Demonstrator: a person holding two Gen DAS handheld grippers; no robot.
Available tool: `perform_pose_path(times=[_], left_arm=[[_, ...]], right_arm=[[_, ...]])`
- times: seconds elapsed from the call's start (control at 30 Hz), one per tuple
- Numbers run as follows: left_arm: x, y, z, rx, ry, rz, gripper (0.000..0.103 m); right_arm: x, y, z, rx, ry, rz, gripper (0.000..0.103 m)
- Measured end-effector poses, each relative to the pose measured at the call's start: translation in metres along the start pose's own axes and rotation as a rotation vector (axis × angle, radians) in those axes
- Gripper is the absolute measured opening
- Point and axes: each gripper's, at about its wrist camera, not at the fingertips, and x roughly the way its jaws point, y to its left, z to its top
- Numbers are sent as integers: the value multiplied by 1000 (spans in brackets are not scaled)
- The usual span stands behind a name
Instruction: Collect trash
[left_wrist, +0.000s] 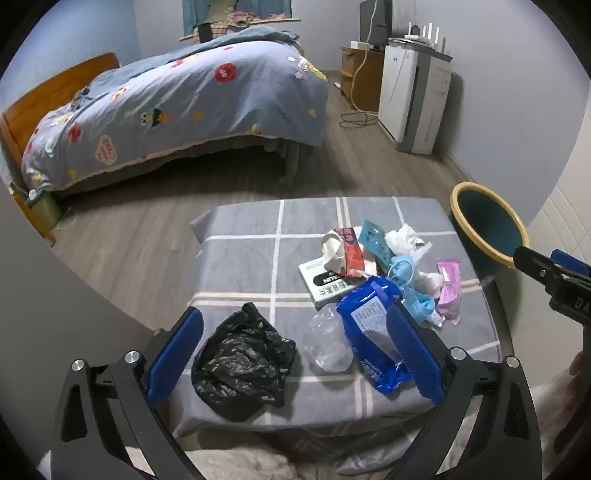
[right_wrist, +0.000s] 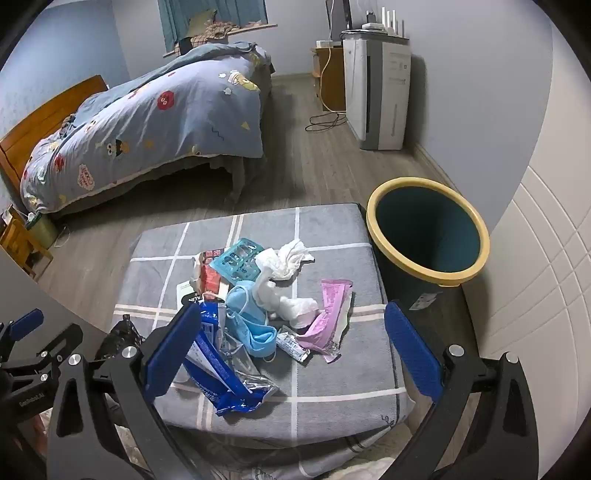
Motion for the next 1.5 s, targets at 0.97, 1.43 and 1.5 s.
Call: perform_pose_path(times=[0.97,1.43,1.5], left_arm=[[3,-1,-4,1,6,-10,98],[4,0,-5,2,7,-9,98],[4,0,-5,2,8,-6,98]], right_arm=[[4,1,-4,-2,-3,2,98],[4,-2,-3,-6,-3,-13,98],[4,-2,-3,-5,-3,-13,98]])
